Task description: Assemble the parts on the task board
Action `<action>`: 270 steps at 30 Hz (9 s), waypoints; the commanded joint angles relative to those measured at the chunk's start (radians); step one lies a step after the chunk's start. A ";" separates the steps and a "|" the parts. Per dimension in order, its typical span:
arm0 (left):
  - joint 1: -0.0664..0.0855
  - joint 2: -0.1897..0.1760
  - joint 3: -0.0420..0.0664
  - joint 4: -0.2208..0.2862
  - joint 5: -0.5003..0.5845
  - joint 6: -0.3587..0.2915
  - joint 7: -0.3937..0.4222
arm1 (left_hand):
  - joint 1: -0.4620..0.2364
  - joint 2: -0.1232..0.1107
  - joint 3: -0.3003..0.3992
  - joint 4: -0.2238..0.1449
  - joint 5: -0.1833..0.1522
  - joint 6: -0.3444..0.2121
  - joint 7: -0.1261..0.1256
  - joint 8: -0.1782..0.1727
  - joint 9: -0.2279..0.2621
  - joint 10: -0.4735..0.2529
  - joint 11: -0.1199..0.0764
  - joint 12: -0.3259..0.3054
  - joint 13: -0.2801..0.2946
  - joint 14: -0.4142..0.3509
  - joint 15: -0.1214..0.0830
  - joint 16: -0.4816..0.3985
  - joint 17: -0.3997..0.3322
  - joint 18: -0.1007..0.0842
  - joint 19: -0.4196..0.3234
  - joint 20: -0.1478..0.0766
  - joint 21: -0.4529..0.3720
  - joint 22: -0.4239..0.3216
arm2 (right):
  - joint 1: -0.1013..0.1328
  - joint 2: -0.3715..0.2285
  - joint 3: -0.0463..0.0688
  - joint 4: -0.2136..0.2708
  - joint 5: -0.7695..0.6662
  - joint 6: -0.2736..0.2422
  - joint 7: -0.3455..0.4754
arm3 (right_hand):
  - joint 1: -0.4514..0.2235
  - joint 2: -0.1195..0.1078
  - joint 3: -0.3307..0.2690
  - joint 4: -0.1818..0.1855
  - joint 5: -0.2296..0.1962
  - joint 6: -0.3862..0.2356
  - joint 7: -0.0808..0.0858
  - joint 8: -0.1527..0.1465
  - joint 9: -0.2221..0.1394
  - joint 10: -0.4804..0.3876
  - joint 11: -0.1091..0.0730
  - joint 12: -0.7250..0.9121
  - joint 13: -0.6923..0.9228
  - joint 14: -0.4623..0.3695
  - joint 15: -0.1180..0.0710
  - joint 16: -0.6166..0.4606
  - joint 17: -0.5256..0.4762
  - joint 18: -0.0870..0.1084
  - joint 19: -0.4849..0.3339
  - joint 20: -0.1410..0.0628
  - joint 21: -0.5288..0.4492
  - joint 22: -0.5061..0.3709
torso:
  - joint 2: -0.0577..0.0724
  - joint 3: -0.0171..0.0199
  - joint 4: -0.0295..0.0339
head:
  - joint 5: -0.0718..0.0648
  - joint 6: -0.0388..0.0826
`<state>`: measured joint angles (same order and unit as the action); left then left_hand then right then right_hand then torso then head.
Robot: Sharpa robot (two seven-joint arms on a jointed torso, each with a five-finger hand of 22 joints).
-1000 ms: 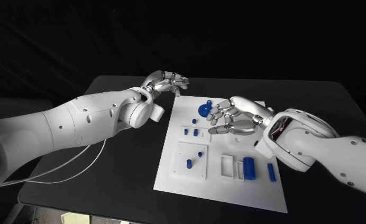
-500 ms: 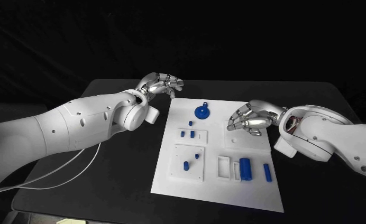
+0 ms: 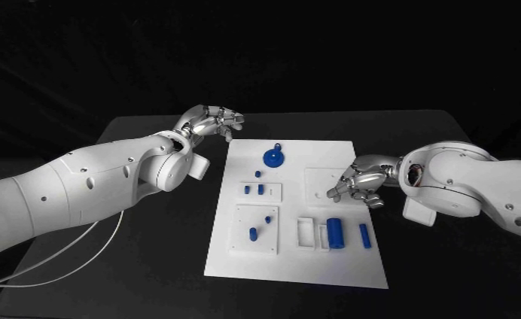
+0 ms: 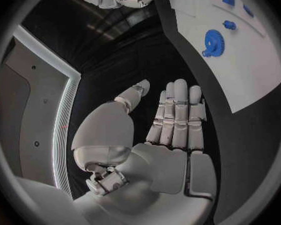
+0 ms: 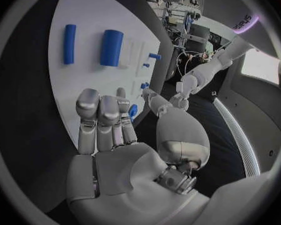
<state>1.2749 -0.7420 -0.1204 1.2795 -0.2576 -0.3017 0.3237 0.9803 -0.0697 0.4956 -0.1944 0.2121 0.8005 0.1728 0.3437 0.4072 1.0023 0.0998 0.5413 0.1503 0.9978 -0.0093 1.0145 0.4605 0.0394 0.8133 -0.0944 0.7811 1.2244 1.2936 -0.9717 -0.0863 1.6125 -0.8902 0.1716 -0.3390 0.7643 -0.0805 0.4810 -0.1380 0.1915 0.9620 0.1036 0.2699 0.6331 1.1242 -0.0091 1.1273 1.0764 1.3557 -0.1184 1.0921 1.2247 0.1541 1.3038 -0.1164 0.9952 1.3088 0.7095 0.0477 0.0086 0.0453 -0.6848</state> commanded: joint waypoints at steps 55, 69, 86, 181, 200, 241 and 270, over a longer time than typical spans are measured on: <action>-0.026 -0.052 -0.030 0.069 0.024 0.016 0.009 | -0.010 -0.005 -0.005 0.008 -0.005 -0.002 0.008 0.005 -0.002 -0.009 0.000 0.005 0.003 -0.002 0.004 -0.006 0.003 0.018 0.003 -0.009 -0.006 0.003 | -0.052 0.103 -0.131 0.006 -0.093 -0.006 -0.252 | -0.086 -0.045 0.029 0.018 -0.112 0.003 -0.002 -0.025 -0.008 0.007 -0.002 0.008 0.035 -0.010 -0.001 0.034 0.000 0.108 -0.005 -0.020 0.044 0.019 | -0.066 -0.0228 -0.0224 | -0.030 -0.080; -0.026 -0.054 -0.030 0.070 0.024 0.016 0.008 | -0.010 -0.005 -0.005 0.008 -0.005 -0.002 0.008 0.005 -0.002 -0.009 0.000 0.005 0.003 -0.002 0.004 -0.006 0.003 0.018 0.004 -0.009 -0.007 0.003 | -0.065 0.133 -0.131 -0.006 -0.120 -0.017 -0.254 | -0.077 -0.015 0.045 0.011 -0.106 0.007 -0.002 -0.026 -0.007 0.008 -0.002 0.006 0.038 -0.010 -0.001 0.036 -0.003 0.108 -0.008 -0.018 0.051 0.019 | -0.065 -0.0240 -0.0221 | -0.032 -0.084; -0.026 -0.060 -0.030 0.068 0.024 0.016 0.006 | -0.009 -0.004 -0.004 0.009 -0.005 -0.003 0.008 0.005 -0.002 -0.009 0.000 0.005 0.003 -0.002 0.004 -0.006 0.004 0.018 0.004 -0.009 -0.007 0.004 | -0.068 0.118 -0.131 0.000 -0.111 -0.060 -0.235 | -0.001 0.018 0.297 -0.014 -0.114 0.063 -0.012 -0.006 0.004 0.038 -0.011 -0.005 0.040 -0.005 -0.006 0.043 -0.024 0.108 -0.002 0.015 0.077 0.016 | -0.064 -0.0232 -0.0235 | -0.027 -0.084; -0.026 -0.065 -0.030 0.053 0.027 0.026 0.000 | -0.017 -0.008 -0.008 0.017 -0.008 -0.005 0.009 0.006 -0.004 -0.012 0.001 0.006 0.005 -0.002 0.005 -0.008 0.007 0.019 0.005 -0.009 -0.010 0.007 | -0.079 0.219 -0.130 -0.004 -0.067 -0.093 -0.228 | -0.109 -0.152 0.202 0.043 -0.142 0.063 -0.016 -0.015 0.012 0.036 -0.016 -0.031 0.052 -0.016 -0.013 0.046 -0.054 0.108 -0.002 0.001 0.072 0.000 | -0.060 -0.0238 -0.0247 | -0.005 -0.095; -0.026 -0.065 -0.030 0.052 0.027 0.026 0.000 | -0.017 -0.008 -0.007 0.017 -0.008 -0.005 0.009 0.007 -0.004 -0.012 0.001 0.006 0.006 -0.002 0.005 -0.009 0.008 0.019 0.005 -0.009 -0.011 0.007 | -0.079 0.199 -0.130 0.009 -0.076 -0.095 -0.215 | -0.117 -0.102 0.146 0.042 -0.139 0.060 -0.019 -0.015 0.022 0.035 -0.018 -0.034 0.056 -0.020 -0.015 0.047 -0.056 0.108 -0.011 -0.006 0.071 0.002 | -0.060 -0.0236 -0.0251 | -0.007 -0.094; -0.026 -0.063 -0.030 0.050 0.027 0.032 -0.003 | -0.020 -0.005 -0.007 0.023 -0.008 -0.005 0.009 0.008 -0.004 -0.013 0.001 0.006 0.007 -0.002 0.005 -0.010 0.009 0.020 0.007 -0.009 -0.012 0.008 | -0.044 0.141 -0.104 0.064 -0.118 -0.012 -0.212 | -0.140 -0.104 0.107 0.046 -0.141 0.063 -0.021 -0.016 0.027 0.038 -0.020 -0.039 0.057 -0.022 -0.017 0.050 -0.058 0.108 -0.013 -0.011 0.073 0.003 | -0.060 -0.0232 -0.0264 | -0.010 -0.087; -0.026 -0.065 -0.030 0.046 0.027 0.031 -0.009 | -0.026 -0.003 -0.007 0.032 -0.007 -0.005 0.009 0.009 -0.005 -0.013 0.001 0.007 0.008 -0.002 0.005 -0.011 0.010 0.020 0.009 -0.008 -0.014 0.009 | -0.044 0.125 -0.104 0.108 -0.138 0.000 -0.177 | -0.128 -0.065 0.093 0.017 -0.140 0.068 -0.022 -0.018 0.026 0.042 -0.021 -0.040 0.059 -0.022 -0.017 0.053 -0.059 0.108 -0.015 -0.009 0.077 0.007 | -0.059 -0.0235 -0.0246 | -0.015 -0.087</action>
<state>1.2485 -0.8076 -0.1511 1.3248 -0.2341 -0.2835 0.3102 0.9646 -0.0699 0.4876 -0.1671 0.2081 0.7945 0.1743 0.3478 0.4040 0.9953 0.0997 0.5413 0.1569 0.9978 -0.0093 1.0068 0.4698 0.0460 0.8131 -0.0941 0.7703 1.2315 1.2491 -0.8476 -0.1909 1.7206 -0.9854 0.1695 -0.5404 0.6358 -0.1488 0.5727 -0.1172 0.0543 1.0246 0.0835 0.2516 0.6587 1.1662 -0.0262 1.0908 1.1340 1.3378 -0.1321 1.1385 1.1670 0.1552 1.2876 -0.1214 1.0718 1.3088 0.6499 0.0239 -0.0156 0.0313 -0.7719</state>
